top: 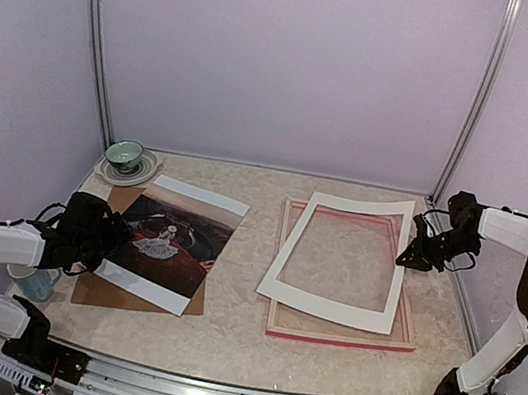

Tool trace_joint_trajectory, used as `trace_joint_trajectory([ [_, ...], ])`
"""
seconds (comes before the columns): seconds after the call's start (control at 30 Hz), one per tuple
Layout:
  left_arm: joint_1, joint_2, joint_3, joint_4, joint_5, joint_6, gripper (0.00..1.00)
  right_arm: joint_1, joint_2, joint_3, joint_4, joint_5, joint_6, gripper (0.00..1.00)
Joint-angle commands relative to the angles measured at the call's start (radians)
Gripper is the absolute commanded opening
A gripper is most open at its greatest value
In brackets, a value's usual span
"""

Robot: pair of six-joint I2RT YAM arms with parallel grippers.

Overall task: Put the photo into the frame
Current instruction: Place the mat board on the glass panel.

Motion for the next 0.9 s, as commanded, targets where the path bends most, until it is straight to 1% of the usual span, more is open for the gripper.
trace_joint_trajectory([
  [0.0,-0.004,0.007,0.006,0.004,-0.001,0.016,0.99,-0.010,0.035,0.022,-0.039,0.095,-0.018,0.10],
  [0.17,-0.003,0.011,0.002,0.011,0.003,0.014,0.99,-0.010,0.052,0.028,-0.063,0.223,-0.009,0.10],
  [0.43,-0.006,0.027,0.005,0.020,0.012,0.013,0.99,0.001,0.093,0.073,-0.081,0.295,-0.010,0.10],
  [0.63,-0.010,0.023,0.003,0.012,0.004,0.012,0.99,0.056,0.139,0.128,-0.117,0.327,-0.043,0.10],
  [0.77,-0.011,0.019,0.004,0.009,0.002,0.013,0.99,0.114,0.167,0.165,-0.141,0.377,-0.064,0.10],
  [0.87,-0.014,0.021,0.006,0.006,0.001,0.014,0.99,0.129,0.176,0.183,-0.146,0.368,-0.071,0.10],
])
